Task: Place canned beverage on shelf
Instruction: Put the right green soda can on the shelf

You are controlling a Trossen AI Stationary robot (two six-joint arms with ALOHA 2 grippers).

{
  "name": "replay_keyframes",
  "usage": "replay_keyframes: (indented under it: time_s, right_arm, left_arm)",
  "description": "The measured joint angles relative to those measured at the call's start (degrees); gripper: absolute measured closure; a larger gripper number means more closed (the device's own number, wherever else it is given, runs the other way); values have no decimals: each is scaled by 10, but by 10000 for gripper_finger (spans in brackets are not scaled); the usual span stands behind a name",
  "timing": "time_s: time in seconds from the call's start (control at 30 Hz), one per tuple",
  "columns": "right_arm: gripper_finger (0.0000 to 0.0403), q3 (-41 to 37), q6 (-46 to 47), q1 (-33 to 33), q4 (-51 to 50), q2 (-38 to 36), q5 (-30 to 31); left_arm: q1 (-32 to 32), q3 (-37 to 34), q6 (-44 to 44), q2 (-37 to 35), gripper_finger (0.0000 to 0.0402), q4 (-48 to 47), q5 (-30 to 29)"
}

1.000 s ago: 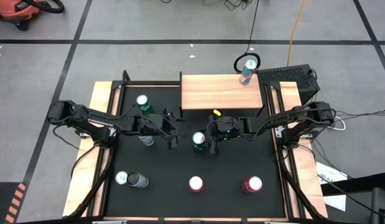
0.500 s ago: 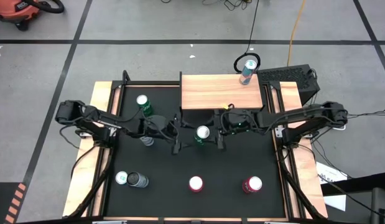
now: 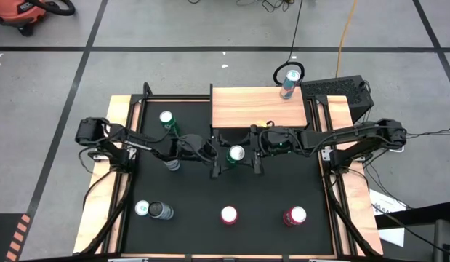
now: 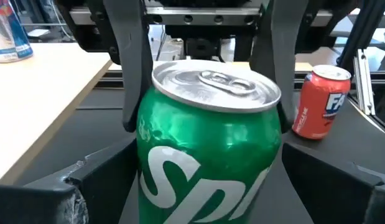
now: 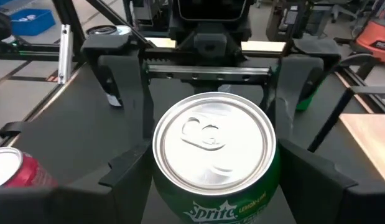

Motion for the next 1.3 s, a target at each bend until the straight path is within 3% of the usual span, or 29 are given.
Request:
replay_keyframes:
  time_s: [0.2, 0.5, 0.63, 0.87, 1.07, 1.3]
  right_arm:
    - [117, 0, 0, 0, -4, 0, -7]
    - [86, 0, 1, -1, -6, -9, -27]
    - [85, 1, 3, 0, -21, -57, 11]
    - [88, 2, 24, 0, -120, -176, 161]
    - [89, 2, 41, 1, -187, -230, 161]
    - [89, 1, 46, 1, -204, -238, 164]
  left_arm:
    - [4, 7, 0, 5, 21, -2, 0]
    - [6, 7, 2, 5, 129, 2, 3]
    - [17, 6, 0, 5, 130, 2, -4]
    - [52, 6, 0, 4, 117, 22, -36]
    - [86, 22, 0, 6, 115, 25, -35]
    - [113, 73, 16, 5, 113, 4, -31]
